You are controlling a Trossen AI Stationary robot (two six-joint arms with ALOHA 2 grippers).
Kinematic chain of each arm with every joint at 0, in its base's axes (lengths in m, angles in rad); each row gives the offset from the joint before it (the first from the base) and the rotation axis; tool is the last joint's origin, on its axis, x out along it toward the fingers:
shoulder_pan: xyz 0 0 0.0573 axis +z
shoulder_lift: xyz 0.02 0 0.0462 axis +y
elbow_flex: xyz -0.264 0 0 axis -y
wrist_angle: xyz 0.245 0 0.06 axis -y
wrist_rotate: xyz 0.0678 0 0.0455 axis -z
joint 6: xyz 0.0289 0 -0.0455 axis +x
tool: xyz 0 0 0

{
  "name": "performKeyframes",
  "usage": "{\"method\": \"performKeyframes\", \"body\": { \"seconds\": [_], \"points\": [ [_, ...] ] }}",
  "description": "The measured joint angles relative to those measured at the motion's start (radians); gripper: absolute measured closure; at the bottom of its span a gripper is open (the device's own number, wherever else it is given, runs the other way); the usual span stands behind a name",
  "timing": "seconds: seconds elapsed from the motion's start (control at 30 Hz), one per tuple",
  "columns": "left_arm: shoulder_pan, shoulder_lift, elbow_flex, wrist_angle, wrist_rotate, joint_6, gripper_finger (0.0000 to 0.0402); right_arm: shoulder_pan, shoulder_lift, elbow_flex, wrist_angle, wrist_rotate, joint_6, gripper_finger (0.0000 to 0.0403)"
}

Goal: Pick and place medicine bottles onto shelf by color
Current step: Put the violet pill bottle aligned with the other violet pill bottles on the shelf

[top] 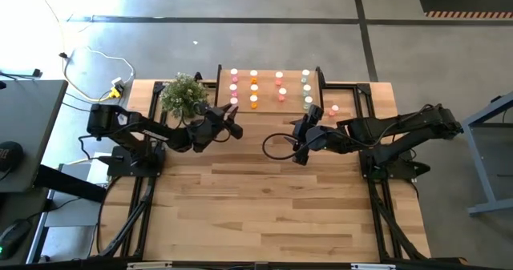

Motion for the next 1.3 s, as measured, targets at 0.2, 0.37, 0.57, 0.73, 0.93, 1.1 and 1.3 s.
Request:
{"method": "performKeyframes", "body": {
  "seconds": [0.2, 0.37, 0.57, 0.73, 0.93, 1.1, 1.3],
  "points": [
    [0.0, 0.013, 0.0, -0.001, -0.037, -0.008, 0.03, 0.0, 0.0, 0.0, -0.002, 0.0, 0.0, 0.0174],
    [0.001, 0.013, 0.0, -0.002, -0.039, -0.011, 0.03, 0.0, 0.0, 0.0, -0.001, 0.0, 0.0, 0.0174],
    [0.001, 0.013, 0.0, -0.011, -0.064, -0.037, 0.03, 0.0, 0.0, 0.0, -0.001, 0.0, 0.002, 0.0174],
    [0.001, 0.013, 0.0, -0.018, -0.083, -0.035, 0.03, 0.0, 0.0, 0.0, -0.001, 0.0, 0.003, 0.0174],
    [0.001, 0.013, -0.001, -0.022, -0.057, -0.057, 0.03, 0.0, 0.0, 0.0, 0.0, 0.0, 0.003, 0.0174],
    [0.002, 0.012, -0.001, -0.022, -0.061, -0.086, 0.03, 0.0, 0.0, 0.0, 0.0, 0.0, 0.003, 0.0174],
    [0.002, 0.012, -0.001, -0.022, -0.087, -0.086, 0.03, 0.0, 0.0, 0.0, 0.007, -0.042, 0.003, 0.0174]
  ]
}}
